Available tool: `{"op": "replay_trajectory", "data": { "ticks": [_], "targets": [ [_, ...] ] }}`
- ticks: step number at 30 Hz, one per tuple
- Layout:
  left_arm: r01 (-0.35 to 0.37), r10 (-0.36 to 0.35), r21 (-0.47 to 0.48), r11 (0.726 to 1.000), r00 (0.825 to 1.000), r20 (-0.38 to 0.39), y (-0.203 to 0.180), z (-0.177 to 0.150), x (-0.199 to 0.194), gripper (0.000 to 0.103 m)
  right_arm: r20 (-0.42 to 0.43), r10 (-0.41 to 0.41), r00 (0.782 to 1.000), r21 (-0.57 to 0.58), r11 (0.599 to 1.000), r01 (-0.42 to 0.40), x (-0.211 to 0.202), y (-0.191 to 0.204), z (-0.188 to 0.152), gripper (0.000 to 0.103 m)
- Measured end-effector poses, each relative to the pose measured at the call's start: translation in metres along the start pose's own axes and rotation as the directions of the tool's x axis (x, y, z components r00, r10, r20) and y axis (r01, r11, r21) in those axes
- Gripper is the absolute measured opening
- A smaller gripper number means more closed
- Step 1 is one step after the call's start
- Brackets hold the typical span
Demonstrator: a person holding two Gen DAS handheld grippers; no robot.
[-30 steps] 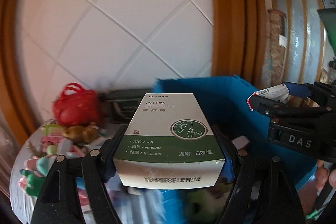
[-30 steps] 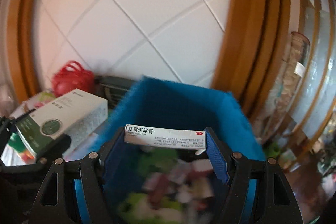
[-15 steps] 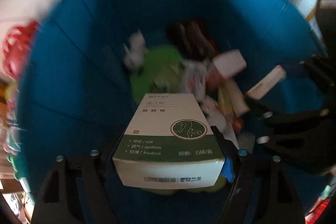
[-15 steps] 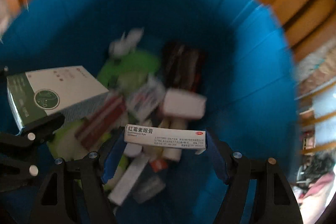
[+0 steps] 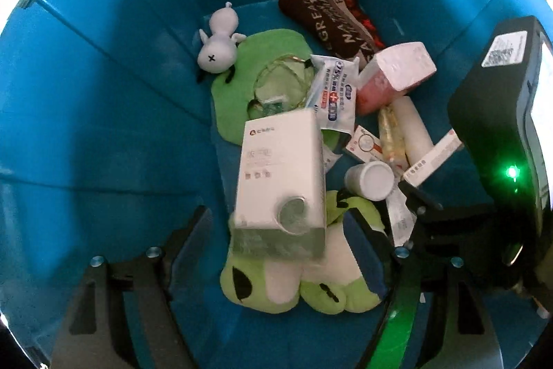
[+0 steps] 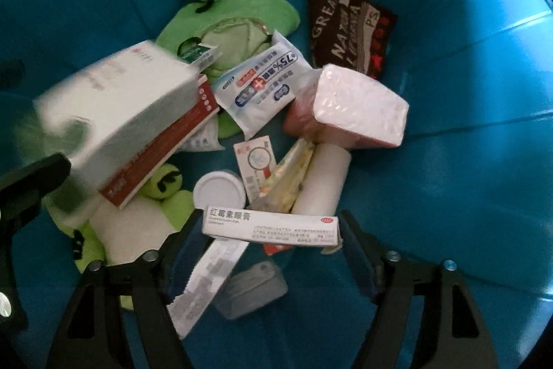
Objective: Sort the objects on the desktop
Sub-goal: 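Carry the box and tube into the blue bin and open both tools, then withdraw both tools from the bin back toward the toy pile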
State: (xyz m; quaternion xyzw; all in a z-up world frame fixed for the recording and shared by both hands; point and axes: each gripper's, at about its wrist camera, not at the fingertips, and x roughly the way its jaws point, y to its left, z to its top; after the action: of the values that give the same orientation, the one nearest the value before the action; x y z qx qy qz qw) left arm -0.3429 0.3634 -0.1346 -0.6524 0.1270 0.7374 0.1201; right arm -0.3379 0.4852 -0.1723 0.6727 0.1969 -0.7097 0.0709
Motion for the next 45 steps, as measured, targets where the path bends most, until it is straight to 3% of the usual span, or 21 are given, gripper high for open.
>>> {"op": "replay_trajectory", "data": {
  "ticks": [5,13,20,22,25,29,31,36,45],
  "targets": [
    [0.004,-0.004,-0.006,1.0,1.0,0.015,0.004,-0.002,-0.007,0.078,0.006,-0.011,1.0,-0.002,1.0,0.011,-0.002,0.001,0.003,0.098],
    [0.015,-0.014,-0.016,1.0,0.997,0.07,0.007,-0.016,-0.033,0.078,0.038,-0.014,0.999,0.01,1.0,0.013,-0.028,0.003,-0.003,0.1],
    [0.007,-0.006,-0.001,1.0,0.972,0.237,0.008,-0.049,-0.078,0.078,0.146,-0.053,0.988,0.014,0.999,0.051,-0.08,0.013,-0.021,0.102],
    [0.004,0.001,-0.015,1.0,0.955,0.296,0.01,-0.061,-0.092,0.078,0.187,-0.076,0.979,0.022,0.997,0.073,-0.096,0.018,-0.029,0.103],
    [-0.012,0.025,-0.035,0.999,0.915,0.402,0.013,-0.082,-0.115,0.078,0.245,-0.046,0.968,0.034,0.999,0.039,-0.119,0.026,-0.041,0.103],
    [-0.027,0.077,-0.098,0.995,0.826,0.558,0.022,-0.117,-0.145,0.088,0.359,-0.026,0.933,0.02,1.0,0.02,-0.153,0.043,-0.059,0.103],
    [-0.016,0.09,-0.128,0.992,0.797,0.597,0.028,-0.131,-0.152,0.088,0.425,-0.029,0.905,0.009,1.0,0.027,-0.169,0.054,-0.068,0.103],
    [-0.017,0.163,-0.225,0.974,0.744,0.648,0.051,-0.167,-0.161,0.088,0.521,0.001,0.854,-0.017,1.0,0.01,-0.19,0.08,-0.077,0.103],
    [-0.014,0.233,-0.309,0.951,0.689,0.686,0.111,-0.218,-0.173,0.088,0.591,0.055,0.804,-0.086,0.996,-0.005,-0.217,0.148,-0.068,0.103]
  ]
}}
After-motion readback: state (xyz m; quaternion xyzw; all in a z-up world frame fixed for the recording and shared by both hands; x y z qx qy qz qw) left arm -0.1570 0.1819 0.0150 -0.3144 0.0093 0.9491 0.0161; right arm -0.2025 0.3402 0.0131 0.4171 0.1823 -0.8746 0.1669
